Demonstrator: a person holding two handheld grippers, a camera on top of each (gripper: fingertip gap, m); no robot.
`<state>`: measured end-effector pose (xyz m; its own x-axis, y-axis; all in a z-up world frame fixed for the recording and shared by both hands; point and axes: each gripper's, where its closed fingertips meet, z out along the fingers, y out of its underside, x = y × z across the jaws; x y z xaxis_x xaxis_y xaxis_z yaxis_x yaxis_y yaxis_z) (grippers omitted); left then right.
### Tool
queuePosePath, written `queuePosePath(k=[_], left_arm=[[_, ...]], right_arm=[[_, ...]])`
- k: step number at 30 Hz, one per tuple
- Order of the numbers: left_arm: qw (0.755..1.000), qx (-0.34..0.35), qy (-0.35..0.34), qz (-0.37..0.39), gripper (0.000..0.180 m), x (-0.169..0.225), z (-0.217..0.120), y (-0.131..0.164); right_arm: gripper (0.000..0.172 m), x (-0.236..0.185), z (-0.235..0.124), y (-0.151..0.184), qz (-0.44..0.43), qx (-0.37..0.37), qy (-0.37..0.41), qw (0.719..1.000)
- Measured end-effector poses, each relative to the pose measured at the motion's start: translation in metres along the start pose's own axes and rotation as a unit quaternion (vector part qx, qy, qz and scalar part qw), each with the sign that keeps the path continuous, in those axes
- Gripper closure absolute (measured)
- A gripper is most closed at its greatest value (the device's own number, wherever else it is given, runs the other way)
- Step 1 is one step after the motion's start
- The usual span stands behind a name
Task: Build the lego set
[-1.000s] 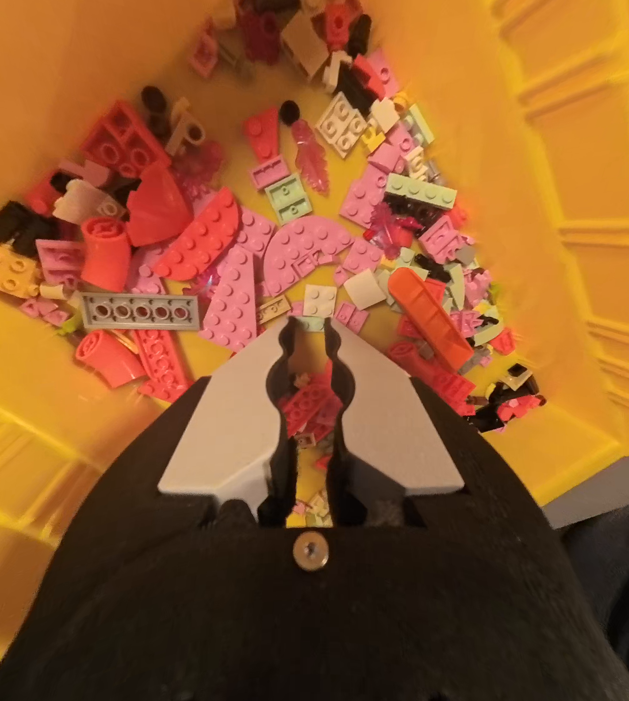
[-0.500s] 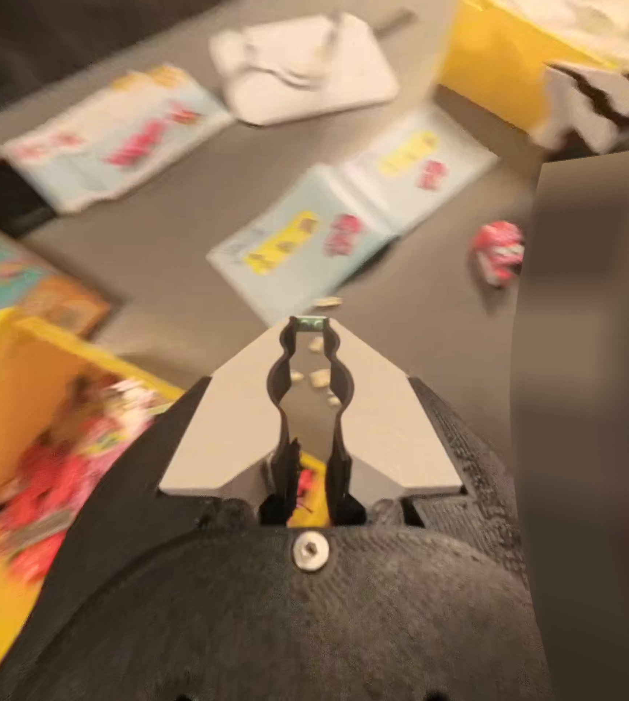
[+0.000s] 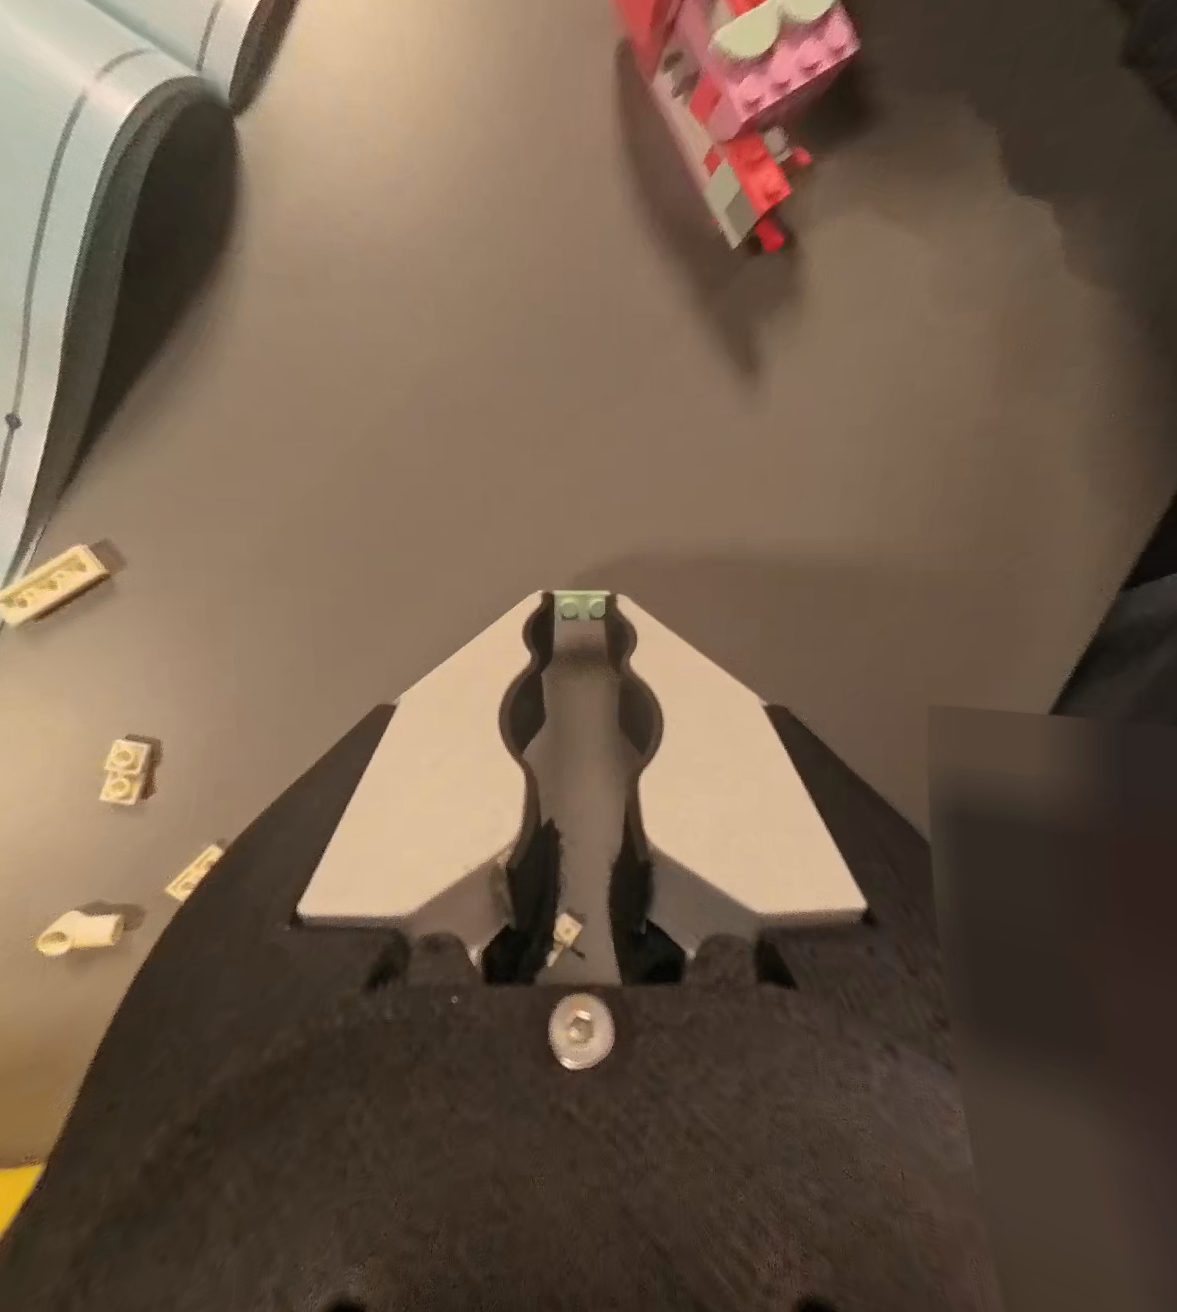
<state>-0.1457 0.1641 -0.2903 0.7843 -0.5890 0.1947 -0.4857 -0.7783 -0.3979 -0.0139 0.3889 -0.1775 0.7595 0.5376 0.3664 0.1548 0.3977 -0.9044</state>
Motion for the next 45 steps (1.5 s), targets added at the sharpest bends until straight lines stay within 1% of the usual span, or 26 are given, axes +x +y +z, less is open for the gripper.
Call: queuePosePath(k=[3, 10, 13, 16, 18, 21, 24, 27, 29, 31, 33, 34, 36, 39, 41, 45], left_arm=[[1.000, -0.016, -0.024, 0.002, 0.167, -0.009, 0.004, 0.005], [1.000, -0.014, -0.023, -0.005, 0.166, -0.012, 0.005, 0.009], [1.000, 0.001, -0.015, -0.016, 0.147, -0.010, 0.004, 0.007], [0.999, 0.020, 0.006, -0.049, 0.117, -0.007, 0.000, 0.005], [0.995, 0.057, 0.035, -0.070, 0.112, -0.001, -0.009, 0.000], [0.986, 0.139, 0.041, -0.076, 0.110, 0.003, -0.041, -0.009], [0.971, 0.225, -0.001, -0.086, 0.111, -0.007, -0.096, -0.006], [0.946, 0.281, -0.079, -0.139, 0.116, -0.042, -0.166, 0.019], [0.928, 0.302, -0.120, -0.182, 0.124, -0.069, -0.212, 0.041], [0.919, 0.278, -0.165, -0.228, 0.126, -0.098, -0.240, 0.070], [0.915, 0.235, -0.195, -0.263, 0.129, -0.126, -0.250, 0.098], [0.916, 0.214, -0.195, -0.279, 0.132, -0.136, -0.248, 0.109], [0.918, 0.184, -0.185, -0.300, 0.141, -0.150, -0.242, 0.124], [0.917, 0.130, -0.201, -0.320, 0.151, -0.168, -0.231, 0.148], [0.918, 0.098, -0.187, -0.335, 0.155, -0.170, -0.219, 0.160], [0.919, 0.013, -0.167, -0.356, 0.161, -0.165, -0.191, 0.187]], right_arm=[[0.172, -0.001, 0.000, 0.000, 0.000, 0.000, -0.002, 1.000], [0.172, -0.001, 0.001, 0.001, 0.000, -0.001, -0.004, 1.000], [0.172, -0.001, 0.000, 0.000, 0.002, -0.001, -0.003, 1.000], [0.172, -0.001, 0.000, 0.000, 0.003, 0.000, -0.004, 1.000], [0.172, -0.002, 0.000, 0.000, 0.003, 0.001, -0.006, 1.000], [0.172, -0.002, 0.000, -0.001, 0.004, 0.002, -0.008, 1.000], [0.172, -0.002, 0.000, -0.001, 0.005, 0.003, -0.009, 1.000], [0.172, -0.003, 0.000, -0.001, 0.005, 0.003, -0.009, 1.000], [0.172, -0.004, 0.000, -0.001, 0.004, 0.002, -0.010, 1.000], [0.172, -0.004, 0.000, -0.001, 0.003, 0.002, -0.011, 1.000], [0.172, -0.003, 0.000, -0.001, 0.004, 0.002, -0.010, 1.000], [0.172, -0.003, 0.000, -0.001, 0.004, 0.002, -0.010, 1.000], [0.172, -0.003, 0.000, -0.001, 0.004, 0.002, -0.010, 1.000], [0.172, -0.004, 0.000, -0.001, 0.002, 0.002, -0.011, 1.000], [0.172, -0.004, 0.000, -0.001, 0.002, 0.002, -0.011, 1.000], [0.172, -0.004, 0.000, -0.001, 0.002, 0.002, -0.012, 1.000]])
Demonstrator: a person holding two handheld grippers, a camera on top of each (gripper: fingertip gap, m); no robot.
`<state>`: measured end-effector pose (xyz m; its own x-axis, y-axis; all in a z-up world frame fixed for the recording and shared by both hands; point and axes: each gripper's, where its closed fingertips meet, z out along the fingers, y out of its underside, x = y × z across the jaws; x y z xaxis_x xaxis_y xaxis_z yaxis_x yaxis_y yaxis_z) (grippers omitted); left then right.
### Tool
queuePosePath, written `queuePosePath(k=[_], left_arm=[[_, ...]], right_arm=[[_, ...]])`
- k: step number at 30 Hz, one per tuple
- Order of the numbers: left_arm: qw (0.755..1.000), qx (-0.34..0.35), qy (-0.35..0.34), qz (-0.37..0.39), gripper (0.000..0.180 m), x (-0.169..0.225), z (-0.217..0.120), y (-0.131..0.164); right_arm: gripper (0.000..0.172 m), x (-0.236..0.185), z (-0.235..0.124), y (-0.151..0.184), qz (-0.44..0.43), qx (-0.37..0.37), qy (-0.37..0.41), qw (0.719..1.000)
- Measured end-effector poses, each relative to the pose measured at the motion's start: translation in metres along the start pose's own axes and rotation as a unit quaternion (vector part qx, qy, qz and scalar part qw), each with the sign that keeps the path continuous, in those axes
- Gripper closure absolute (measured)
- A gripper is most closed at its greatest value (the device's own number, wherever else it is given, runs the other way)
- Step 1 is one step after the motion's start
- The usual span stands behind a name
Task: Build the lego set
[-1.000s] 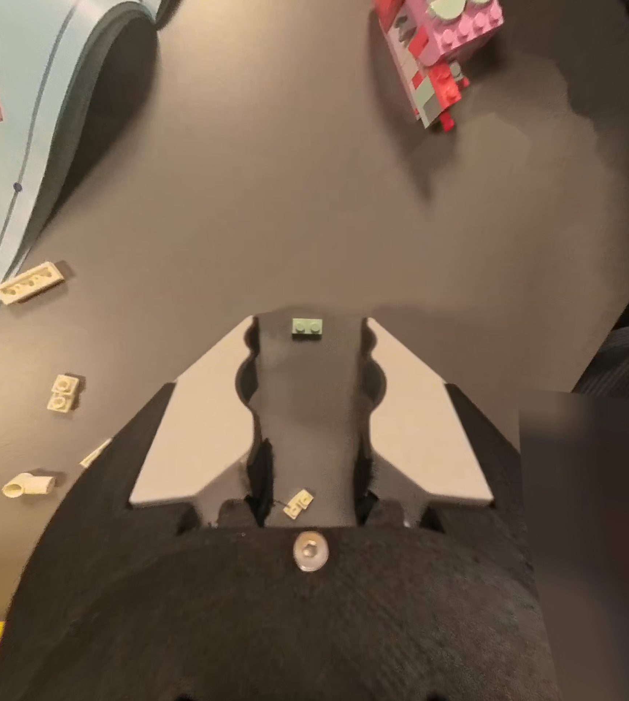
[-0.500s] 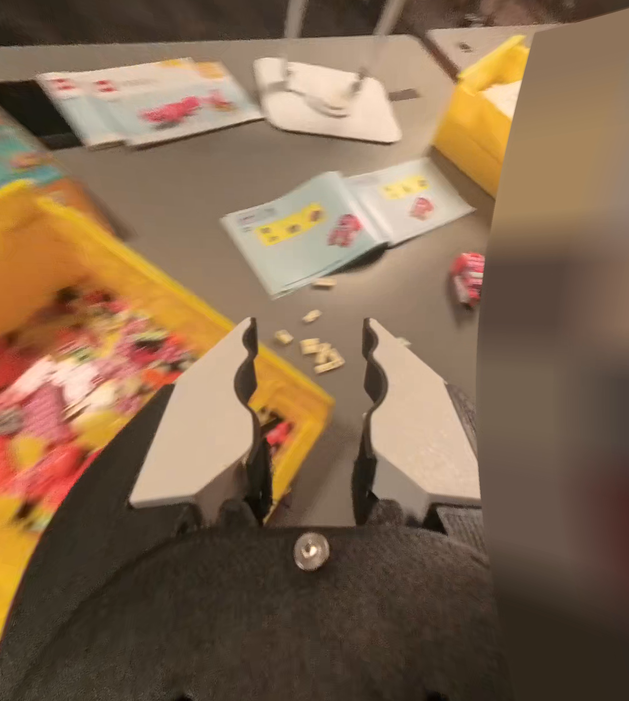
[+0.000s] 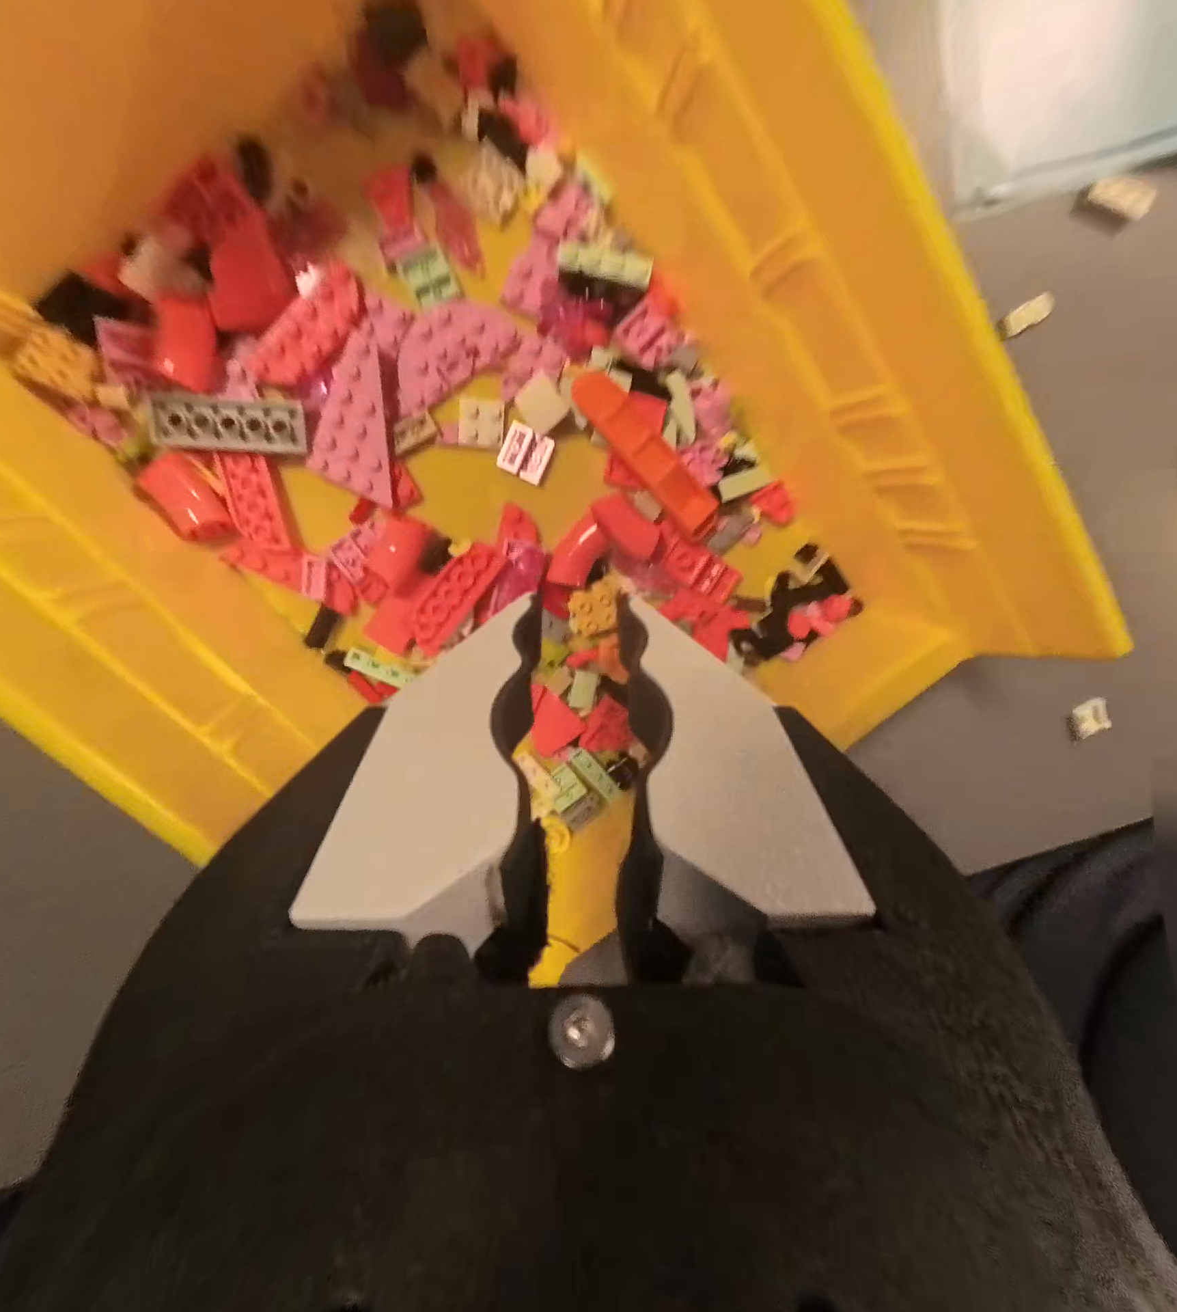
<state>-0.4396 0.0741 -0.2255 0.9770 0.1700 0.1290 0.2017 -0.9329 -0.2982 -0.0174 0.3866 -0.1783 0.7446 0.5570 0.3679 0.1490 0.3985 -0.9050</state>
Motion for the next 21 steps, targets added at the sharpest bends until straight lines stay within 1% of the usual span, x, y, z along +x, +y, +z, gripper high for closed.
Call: queuePosePath(k=[2, 4, 6, 10, 12, 14, 17, 19, 21], left_arm=[[0.999, -0.033, 0.014, 0.007, 0.166, 0.006, 0.013, 0.012], [0.998, -0.049, 0.032, 0.014, 0.171, 0.012, 0.023, 0.018], [0.997, -0.059, 0.040, 0.018, 0.171, 0.016, 0.031, 0.023], [0.991, -0.072, 0.108, 0.020, 0.166, 0.041, 0.043, 0.029], [0.989, -0.074, 0.124, 0.021, 0.163, 0.049, 0.048, 0.030], [0.989, -0.070, 0.121, 0.037, 0.164, 0.052, 0.055, 0.031], [0.990, -0.078, 0.100, 0.059, 0.166, 0.050, 0.061, 0.036], [0.991, -0.081, 0.090, 0.062, 0.167, 0.047, 0.062, 0.037], [0.991, -0.092, 0.066, 0.064, 0.168, 0.039, 0.060, 0.040]], right_arm=[[0.172, 0.000, 0.000, 0.000, -0.001, 0.000, -0.001, 1.000], [0.172, -0.001, 0.000, 0.000, -0.002, 0.000, -0.001, 1.000], [0.172, 0.000, 0.000, 0.000, -0.001, -0.001, 0.000, 1.000], [0.172, 0.000, 0.000, 0.000, -0.001, -0.001, 0.000, 1.000], [0.172, 0.000, 0.000, 0.000, -0.002, -0.001, 0.000, 1.000], [0.172, 0.000, 0.000, 0.000, -0.003, -0.001, -0.001, 1.000], [0.172, 0.000, 0.000, 0.000, -0.003, -0.001, -0.001, 1.000], [0.172, -0.001, 0.000, 0.000, -0.003, -0.001, -0.001, 1.000], [0.172, -0.001, 0.000, 0.000, -0.004, -0.001, -0.002, 1.000]])
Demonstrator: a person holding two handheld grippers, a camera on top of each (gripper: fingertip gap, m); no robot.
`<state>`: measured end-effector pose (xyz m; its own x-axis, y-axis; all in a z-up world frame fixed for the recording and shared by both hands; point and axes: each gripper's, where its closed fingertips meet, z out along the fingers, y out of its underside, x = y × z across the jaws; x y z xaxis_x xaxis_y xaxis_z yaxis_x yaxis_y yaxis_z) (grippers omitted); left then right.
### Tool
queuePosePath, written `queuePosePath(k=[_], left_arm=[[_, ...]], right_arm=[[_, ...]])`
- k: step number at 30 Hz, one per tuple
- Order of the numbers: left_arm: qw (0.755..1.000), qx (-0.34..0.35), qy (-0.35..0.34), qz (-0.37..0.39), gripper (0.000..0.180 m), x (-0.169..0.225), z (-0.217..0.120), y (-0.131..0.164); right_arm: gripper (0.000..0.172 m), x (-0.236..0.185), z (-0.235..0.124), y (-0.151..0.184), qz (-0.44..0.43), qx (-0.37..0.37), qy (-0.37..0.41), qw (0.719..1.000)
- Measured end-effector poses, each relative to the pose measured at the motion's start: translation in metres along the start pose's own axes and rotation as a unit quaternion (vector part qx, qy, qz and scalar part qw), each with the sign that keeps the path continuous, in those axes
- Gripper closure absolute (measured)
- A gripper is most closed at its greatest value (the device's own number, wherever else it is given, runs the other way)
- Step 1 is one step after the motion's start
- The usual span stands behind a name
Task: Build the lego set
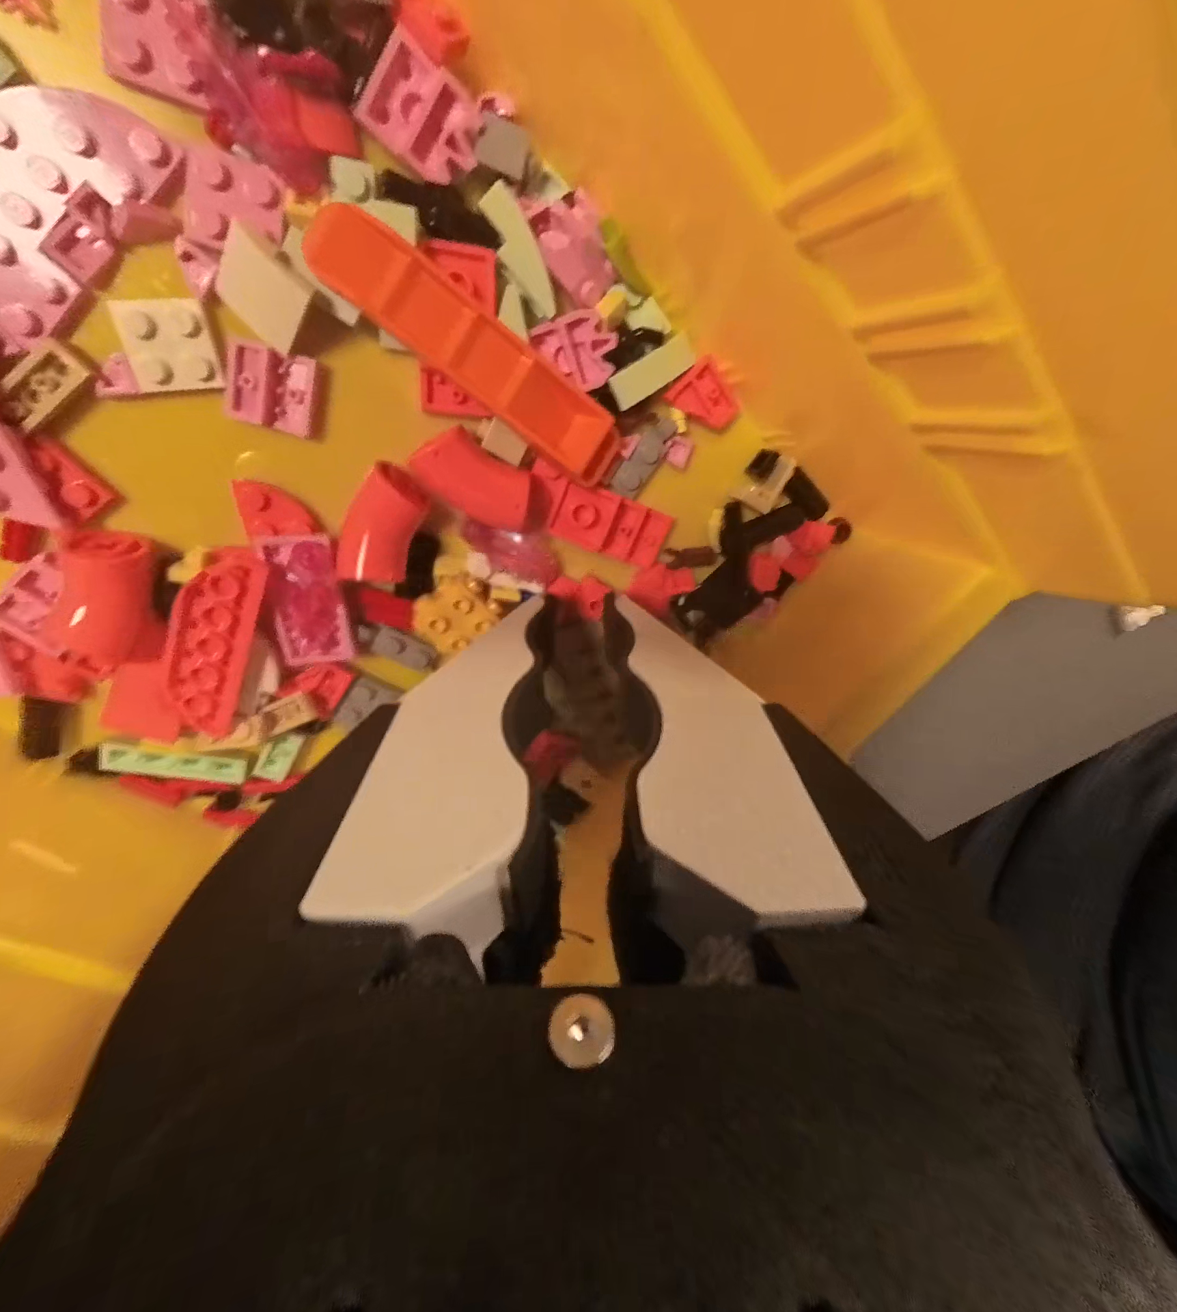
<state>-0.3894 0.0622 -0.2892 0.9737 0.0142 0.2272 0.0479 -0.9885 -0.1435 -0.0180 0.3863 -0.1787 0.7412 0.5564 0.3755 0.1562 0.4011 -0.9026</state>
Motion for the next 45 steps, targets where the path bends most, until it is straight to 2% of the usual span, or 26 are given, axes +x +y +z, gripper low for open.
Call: queuePosePath(k=[3, 7, 8, 11, 13, 15, 19, 21, 27, 31, 35, 41, 45], left_arm=[[0.998, -0.010, -0.056, -0.006, 0.170, -0.020, -0.008, 0.004], [0.996, 0.030, -0.081, -0.026, 0.170, -0.034, -0.026, -0.006], [0.995, 0.043, -0.085, -0.032, 0.163, -0.037, -0.031, -0.011], [0.992, 0.074, -0.091, -0.044, 0.110, -0.048, -0.037, -0.026], [0.991, 0.092, -0.077, -0.054, 0.098, -0.053, -0.039, -0.039], [0.986, 0.143, -0.055, -0.065, 0.103, -0.060, -0.048, -0.064], [0.965, 0.243, 0.008, -0.097, 0.126, -0.073, -0.072, -0.116], [0.961, 0.250, 0.025, -0.121, 0.127, -0.083, -0.071, -0.132], [0.969, 0.201, 0.029, -0.137, 0.150, -0.096, -0.037, -0.147], [0.965, 0.215, 0.035, -0.144, 0.153, -0.099, -0.025, -0.159], [0.963, 0.227, -0.015, -0.142, 0.153, -0.113, -0.016, -0.167], [0.965, 0.228, -0.044, -0.121, 0.164, -0.112, -0.003, -0.173], [0.965, 0.228, -0.068, -0.107, 0.165, -0.112, -0.001, -0.173]], right_arm=[[0.172, 0.000, 0.000, 0.000, 0.000, 0.000, -0.001, 1.000], [0.172, 0.000, 0.000, 0.000, -0.001, 0.000, -0.002, 1.000], [0.172, -0.001, 0.000, 0.000, -0.001, 0.000, -0.002, 1.000], [0.172, 0.000, 0.000, 0.000, -0.002, -0.001, -0.001, 1.000], [0.172, 0.000, 0.000, 0.000, 0.000, -0.001, 0.000, 1.000], [0.172, 0.001, 0.000, 0.000, 0.000, -0.001, 0.001, 1.000], [0.172, 0.000, 0.001, 0.000, -0.002, -0.002, 0.000, 1.000], [0.172, 0.000, 0.001, 0.001, -0.003, -0.002, -0.001, 1.000], [0.172, -0.002, 0.001, 0.000, -0.006, -0.002, -0.005, 1.000], [0.172, -0.003, 0.001, 0.000, -0.007, -0.002, -0.006, 1.000], [0.172, -0.002, 0.001, 0.000, -0.006, -0.001, -0.005, 1.000], [0.172, -0.003, 0.001, 0.000, -0.008, -0.002, -0.006, 1.000], [0.172, -0.003, 0.001, 0.000, -0.008, -0.002, -0.006, 1.000]])
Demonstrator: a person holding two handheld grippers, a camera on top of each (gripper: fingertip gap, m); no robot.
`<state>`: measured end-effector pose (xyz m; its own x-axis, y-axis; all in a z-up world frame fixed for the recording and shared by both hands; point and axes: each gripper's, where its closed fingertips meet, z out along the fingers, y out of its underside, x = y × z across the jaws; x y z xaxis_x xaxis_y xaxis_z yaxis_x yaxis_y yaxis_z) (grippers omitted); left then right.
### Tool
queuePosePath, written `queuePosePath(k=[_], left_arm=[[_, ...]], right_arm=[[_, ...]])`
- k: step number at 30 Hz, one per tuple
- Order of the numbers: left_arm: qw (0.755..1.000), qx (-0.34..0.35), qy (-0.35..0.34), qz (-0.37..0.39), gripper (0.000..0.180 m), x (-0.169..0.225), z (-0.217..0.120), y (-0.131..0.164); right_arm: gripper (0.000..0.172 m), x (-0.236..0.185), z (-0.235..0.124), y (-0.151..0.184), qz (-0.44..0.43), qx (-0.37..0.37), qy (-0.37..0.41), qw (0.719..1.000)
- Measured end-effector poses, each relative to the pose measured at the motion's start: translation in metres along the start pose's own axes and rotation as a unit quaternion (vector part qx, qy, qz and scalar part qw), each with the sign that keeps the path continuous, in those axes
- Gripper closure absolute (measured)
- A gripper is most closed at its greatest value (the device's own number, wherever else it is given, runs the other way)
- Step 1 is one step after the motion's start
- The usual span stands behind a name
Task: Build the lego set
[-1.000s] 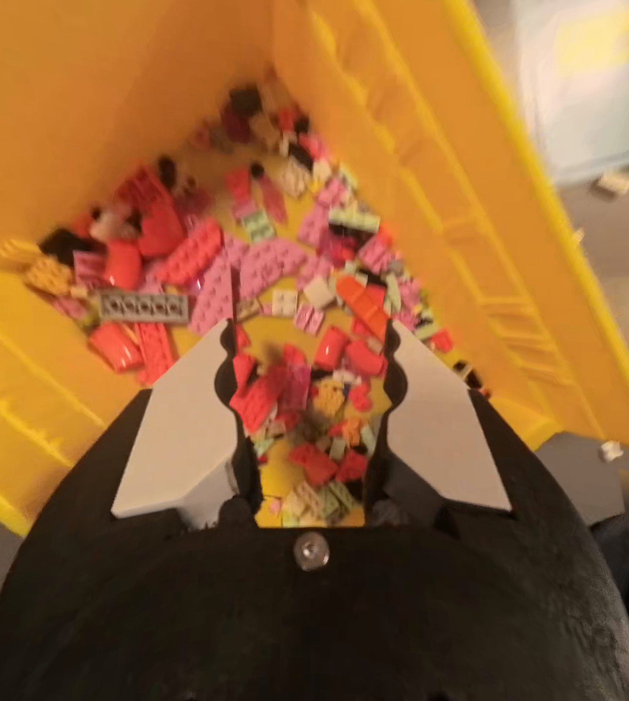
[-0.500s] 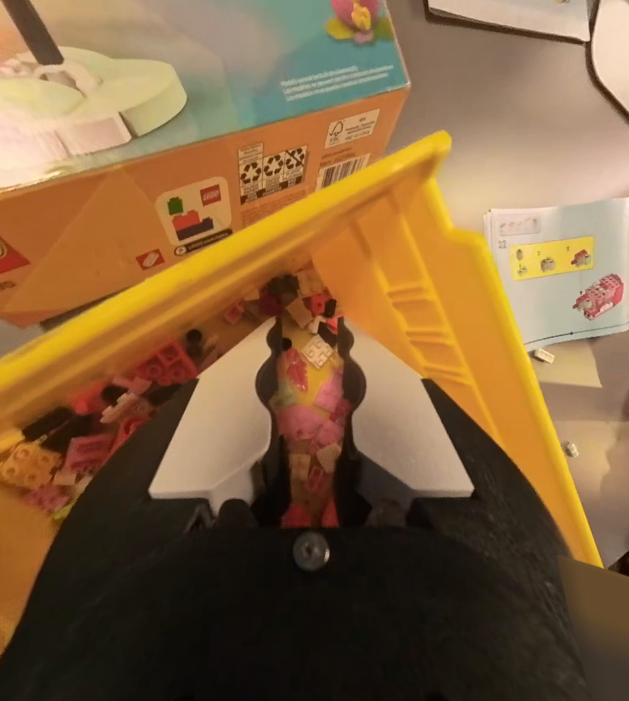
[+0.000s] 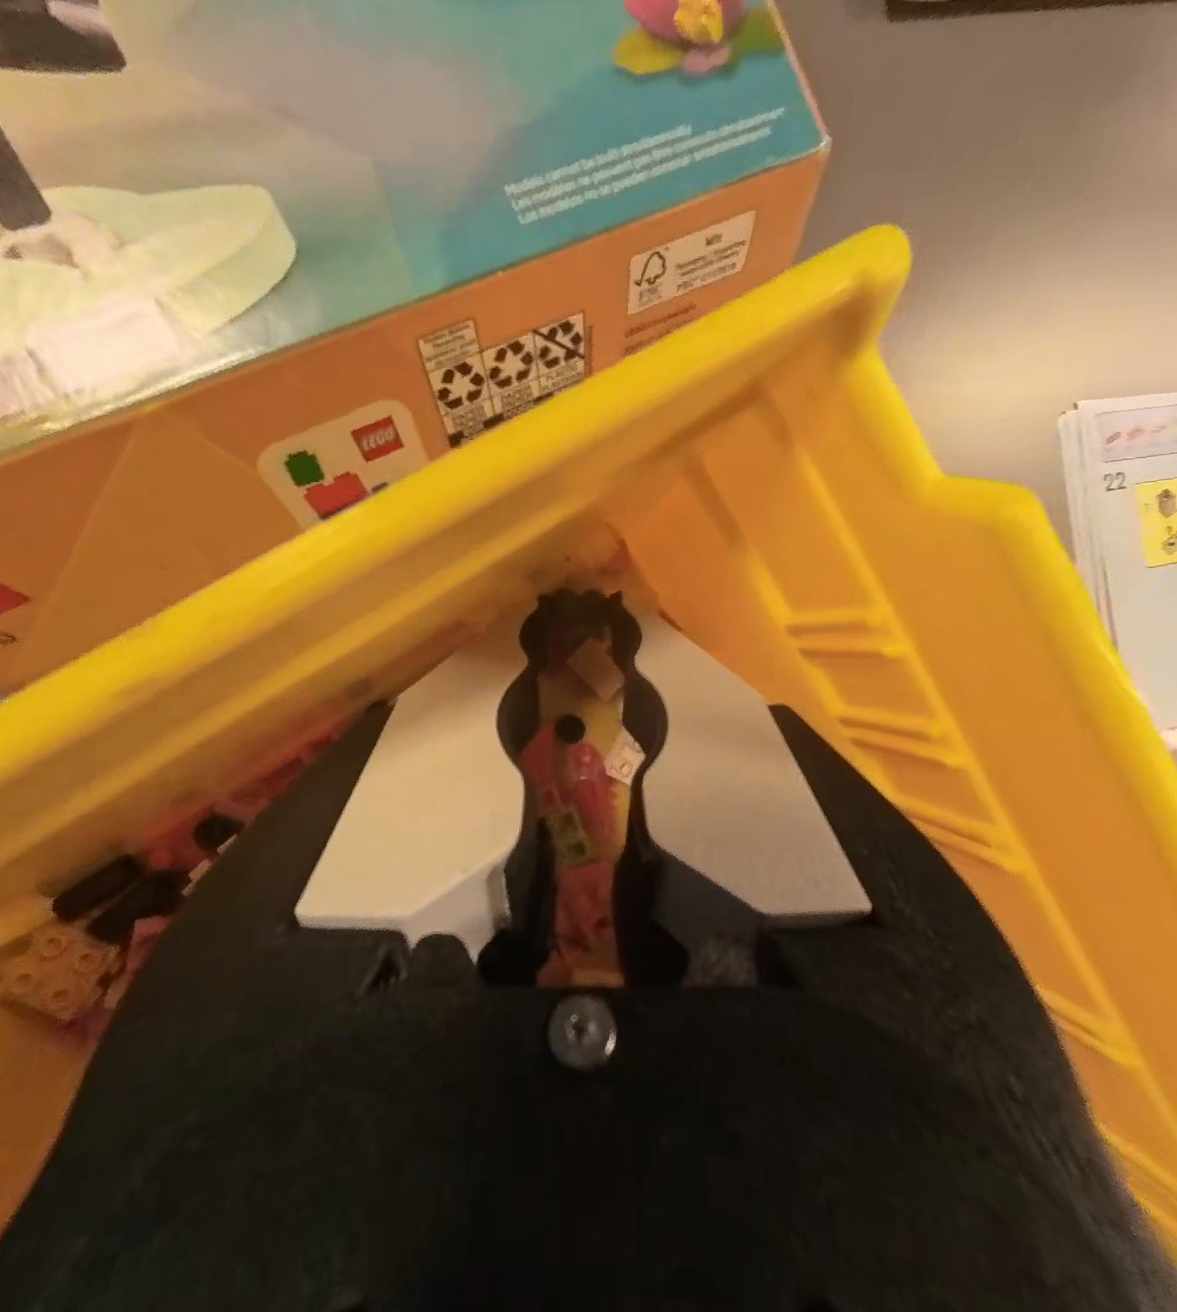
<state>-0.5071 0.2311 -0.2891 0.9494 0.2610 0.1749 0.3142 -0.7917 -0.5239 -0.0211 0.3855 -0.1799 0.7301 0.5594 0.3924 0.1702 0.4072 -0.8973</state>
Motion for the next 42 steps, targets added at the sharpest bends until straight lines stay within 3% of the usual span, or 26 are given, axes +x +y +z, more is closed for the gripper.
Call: queuePosePath(k=[6, 12, 17, 20, 26, 31, 36, 42], left_arm=[[1.000, 0.005, -0.003, 0.022, 0.165, 0.001, -0.014, 0.002], [0.991, 0.111, 0.050, 0.048, 0.165, 0.036, -0.080, -0.019], [0.962, 0.228, 0.105, 0.111, 0.165, 0.110, -0.160, -0.021], [0.946, 0.229, 0.162, 0.165, 0.165, 0.174, -0.180, 0.005], [0.917, 0.146, 0.276, 0.248, 0.165, 0.285, -0.149, 0.088], [0.899, 0.110, 0.364, 0.217, 0.165, 0.354, -0.105, 0.139], [0.907, 0.076, 0.326, 0.256, 0.165, 0.368, -0.070, 0.161], [0.904, 0.038, 0.298, 0.305, 0.165, 0.364, -0.061, 0.172]], right_arm=[[0.172, 0.000, 0.000, 0.000, 0.000, 0.000, 0.000, 1.000], [0.172, -0.001, 0.000, 0.000, 0.001, 0.001, -0.001, 1.000], [0.172, -0.002, 0.000, 0.000, 0.000, 0.000, -0.002, 1.000], [0.172, -0.003, 0.000, 0.000, -0.001, 0.000, -0.003, 1.000], [0.172, -0.004, 0.000, 0.000, -0.002, 0.000, -0.005, 1.000], [0.172, -0.004, 0.000, 0.000, -0.002, 0.000, -0.007, 1.000], [0.172, -0.005, 0.000, -0.001, -0.002, 0.001, -0.008, 1.000], [0.172, -0.006, 0.000, -0.001, -0.003, 0.001, -0.012, 1.000]])
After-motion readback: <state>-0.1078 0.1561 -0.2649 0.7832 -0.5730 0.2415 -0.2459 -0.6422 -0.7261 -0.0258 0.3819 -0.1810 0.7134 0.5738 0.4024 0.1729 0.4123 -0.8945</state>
